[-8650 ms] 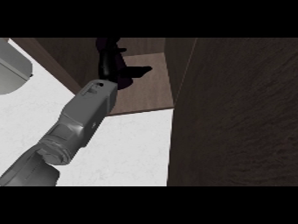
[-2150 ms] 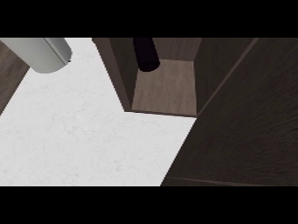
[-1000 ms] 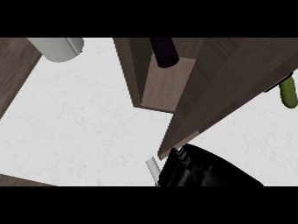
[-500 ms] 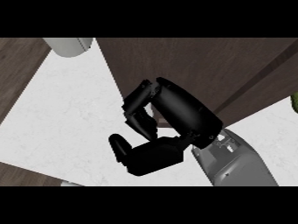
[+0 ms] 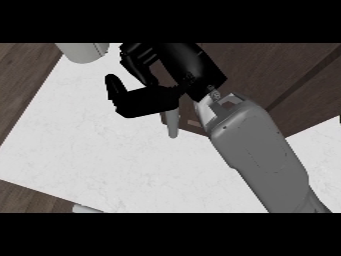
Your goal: Pick up the wine, place it into the cabinet and close the cabinet
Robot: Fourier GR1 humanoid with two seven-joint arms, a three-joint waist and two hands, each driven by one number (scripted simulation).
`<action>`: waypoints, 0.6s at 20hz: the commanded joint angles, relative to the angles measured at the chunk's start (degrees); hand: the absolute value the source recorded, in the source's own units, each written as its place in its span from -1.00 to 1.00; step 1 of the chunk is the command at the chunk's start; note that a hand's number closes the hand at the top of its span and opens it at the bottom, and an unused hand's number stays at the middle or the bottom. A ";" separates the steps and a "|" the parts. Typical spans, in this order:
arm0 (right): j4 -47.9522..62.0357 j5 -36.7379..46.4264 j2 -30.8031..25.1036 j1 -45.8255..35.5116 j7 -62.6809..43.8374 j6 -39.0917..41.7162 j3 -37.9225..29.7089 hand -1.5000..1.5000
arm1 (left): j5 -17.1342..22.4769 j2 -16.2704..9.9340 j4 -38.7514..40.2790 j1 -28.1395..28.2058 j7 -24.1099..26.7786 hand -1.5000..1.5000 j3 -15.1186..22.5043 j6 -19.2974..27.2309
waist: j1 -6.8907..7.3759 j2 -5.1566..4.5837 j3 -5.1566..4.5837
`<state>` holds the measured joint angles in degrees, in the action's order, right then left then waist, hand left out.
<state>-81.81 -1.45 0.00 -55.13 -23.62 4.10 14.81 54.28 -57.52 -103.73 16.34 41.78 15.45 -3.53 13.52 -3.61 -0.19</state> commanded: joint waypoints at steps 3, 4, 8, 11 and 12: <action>11.60 -4.59 0.00 -7.11 2.40 -2.72 -6.28 1.00 | 0.12 0.32 1.32 -1.07 -0.62 1.00 -0.16 0.07 | -0.08 -0.88 -0.16; 11.82 -5.98 0.00 -7.14 2.57 -3.39 -6.45 1.00 | 0.07 0.69 0.71 -1.99 -0.62 1.00 0.16 -0.20 | -0.30 -1.16 -0.16; 14.16 -6.77 -1.18 -5.66 1.56 -5.38 -7.88 1.00 | 0.28 0.93 1.37 -1.13 -0.89 1.00 0.27 0.25 | -1.28 -1.15 -0.15; 15.64 -8.02 -3.51 -4.91 1.27 -4.68 -8.11 1.00 | 0.22 1.15 1.91 -0.47 -0.71 1.00 0.32 0.22 | -2.02 -0.87 -0.14; 16.59 -7.75 -3.40 -4.84 1.33 -4.76 -7.32 1.00 | 0.45 0.99 1.60 -0.52 -1.07 1.00 0.20 0.41 | -2.17 -0.70 -0.11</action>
<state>-75.84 -10.68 0.03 -57.74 -23.28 2.64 14.68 54.53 -56.62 -102.27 15.37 41.02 15.59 -3.28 12.26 -1.86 -0.70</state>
